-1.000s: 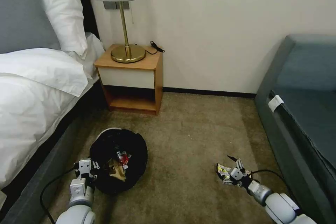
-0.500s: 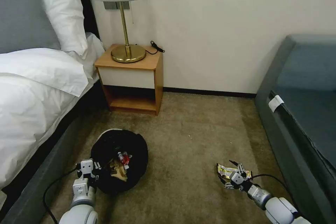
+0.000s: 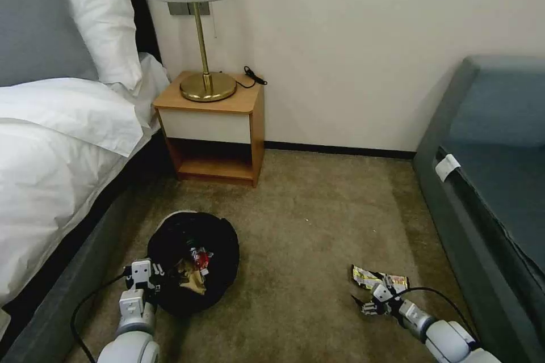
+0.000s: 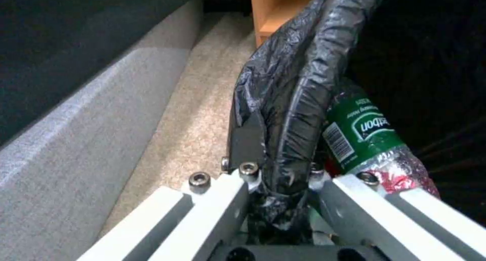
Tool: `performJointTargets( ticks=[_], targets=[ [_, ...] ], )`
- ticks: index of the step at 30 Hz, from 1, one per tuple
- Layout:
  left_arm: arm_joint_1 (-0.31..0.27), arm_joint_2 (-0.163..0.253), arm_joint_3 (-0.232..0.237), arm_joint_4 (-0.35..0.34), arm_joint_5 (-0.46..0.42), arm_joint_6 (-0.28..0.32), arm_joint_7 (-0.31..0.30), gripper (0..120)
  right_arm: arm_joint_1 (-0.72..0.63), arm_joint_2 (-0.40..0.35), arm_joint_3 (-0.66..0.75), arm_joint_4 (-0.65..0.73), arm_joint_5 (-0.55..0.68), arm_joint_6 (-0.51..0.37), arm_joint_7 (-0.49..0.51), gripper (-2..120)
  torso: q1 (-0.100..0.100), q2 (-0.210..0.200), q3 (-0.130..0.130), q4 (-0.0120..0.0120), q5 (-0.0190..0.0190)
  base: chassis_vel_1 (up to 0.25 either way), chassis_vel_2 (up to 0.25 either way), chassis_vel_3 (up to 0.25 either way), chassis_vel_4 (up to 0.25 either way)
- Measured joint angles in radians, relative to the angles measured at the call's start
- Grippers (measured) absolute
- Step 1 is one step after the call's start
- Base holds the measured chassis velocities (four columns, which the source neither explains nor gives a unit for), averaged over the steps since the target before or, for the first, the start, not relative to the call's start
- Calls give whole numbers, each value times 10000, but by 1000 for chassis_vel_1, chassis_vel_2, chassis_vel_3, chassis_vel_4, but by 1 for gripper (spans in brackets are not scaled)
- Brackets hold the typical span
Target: Pick up the trash bin, then pick up the garbage on the floor and place it into the trash bin.
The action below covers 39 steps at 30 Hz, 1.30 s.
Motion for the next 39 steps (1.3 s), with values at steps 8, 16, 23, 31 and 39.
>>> performJointTargets(
  ticks=[8,16,23,31,39],
  targets=[
    [-53,0,12,59,3,-1,-28,0,380,174,-91,-677,132,23,-60,100,0,0,0,0,1,0,0,0,0],
    [-108,-18,40,94,3,1,-30,0,732,341,-154,-1161,191,55,-117,100,0,1,0,0,0,0,0,0,0],
    [-107,-21,35,149,-3,-17,-22,0,877,436,-178,-1402,192,85,-172,100,0,0,0,0,0,0,0,0,0],
    [-71,-8,21,157,-21,-94,-15,0,1148,609,-194,-1719,213,137,-180,100,0,0,0,0,0,0,0,0,0],
    [-48,-1,9,132,-37,-123,-10,0,1265,676,-137,-1982,208,218,-269,100,-1,0,0,0,0,0,0,0,0]
  ],
)
